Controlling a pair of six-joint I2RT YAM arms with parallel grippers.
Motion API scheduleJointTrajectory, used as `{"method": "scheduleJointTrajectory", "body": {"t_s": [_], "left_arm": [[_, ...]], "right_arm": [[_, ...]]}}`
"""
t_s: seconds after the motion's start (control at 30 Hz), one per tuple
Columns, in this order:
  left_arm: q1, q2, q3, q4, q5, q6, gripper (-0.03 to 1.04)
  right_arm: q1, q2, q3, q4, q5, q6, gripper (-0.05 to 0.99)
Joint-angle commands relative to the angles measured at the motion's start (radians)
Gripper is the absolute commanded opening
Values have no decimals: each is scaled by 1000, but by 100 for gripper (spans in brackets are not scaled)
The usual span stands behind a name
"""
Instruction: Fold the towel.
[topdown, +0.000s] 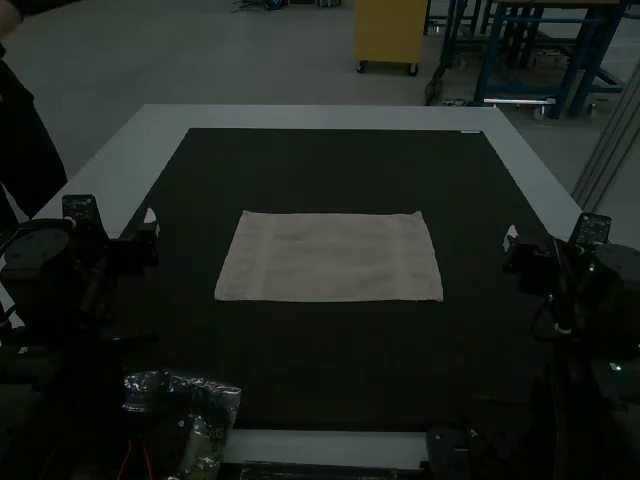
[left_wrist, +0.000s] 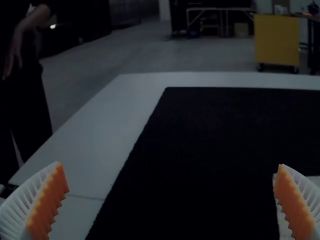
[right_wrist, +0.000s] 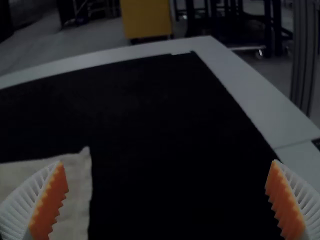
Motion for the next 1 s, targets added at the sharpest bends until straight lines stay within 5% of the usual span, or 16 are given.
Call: {"method": "scheduleJointTrajectory", "body": {"t_s": [0.0, 0.4, 0.47, 0.53, 0.57, 0.73, 0.87, 0.97], "left_arm": [[-5, -9, -6, 3, -14, -19, 97], [-5, -7, -6, 21, -8, -23, 97], [-5, -7, -6, 32, -8, 32, 97], [-6, -7, -6, 64, 1, 184, 97], [-6, -7, -6, 81, 20, 218, 96], [-2, -7, -4, 108, 24, 234, 96], [-2, -7, -4, 210, 23, 248, 96], [0, -7, 2, 263, 30, 242, 96]], "right_arm": [[2, -10, -6, -8, -22, -5, 91], [4, -10, -6, 3, -42, -3, 91], [2, -10, -6, 20, -21, -2, 91], [2, -10, -6, 81, -10, -15, 91], [2, -10, -6, 110, -5, -23, 91], [-1, -11, -6, 233, 2, -190, 91], [4, -10, -4, 256, -2, -503, 91], [4, -10, -4, 308, 1, -529, 91]]}}
